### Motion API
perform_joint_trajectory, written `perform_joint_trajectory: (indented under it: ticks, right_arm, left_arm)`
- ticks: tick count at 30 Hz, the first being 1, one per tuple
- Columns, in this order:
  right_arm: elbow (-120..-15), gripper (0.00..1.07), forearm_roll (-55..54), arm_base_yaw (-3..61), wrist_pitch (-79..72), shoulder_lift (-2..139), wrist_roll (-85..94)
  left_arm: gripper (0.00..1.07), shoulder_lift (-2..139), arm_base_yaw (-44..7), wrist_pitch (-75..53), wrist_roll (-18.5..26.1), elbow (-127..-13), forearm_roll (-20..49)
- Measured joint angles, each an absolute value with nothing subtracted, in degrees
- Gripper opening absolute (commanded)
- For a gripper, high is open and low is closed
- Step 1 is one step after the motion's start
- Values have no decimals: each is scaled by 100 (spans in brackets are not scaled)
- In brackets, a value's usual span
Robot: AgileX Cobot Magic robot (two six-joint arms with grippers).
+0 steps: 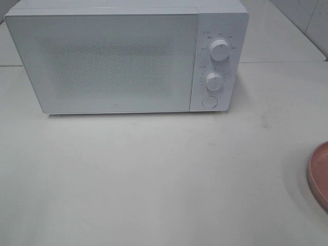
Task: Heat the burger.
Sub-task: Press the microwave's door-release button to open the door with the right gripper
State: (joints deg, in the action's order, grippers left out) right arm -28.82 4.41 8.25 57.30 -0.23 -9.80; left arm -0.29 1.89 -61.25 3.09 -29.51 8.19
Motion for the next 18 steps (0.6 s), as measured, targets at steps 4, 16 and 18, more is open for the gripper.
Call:
perform_joint_trajectory:
  ticks: [4,16,18]
  right_arm:
    - [-2882,76,441,825,5730,-23,-980]
    - [-2882,76,424,825,5730,-23,-980]
    - [-2945,76,395,825,5735,-23,-980]
  left_arm:
    - [100,-29,189,-6125,309,-2951,819]
    - [100,-29,189,-6125,309,-2951,819]
    - [100,-29,189,-6125,309,-2951,819]
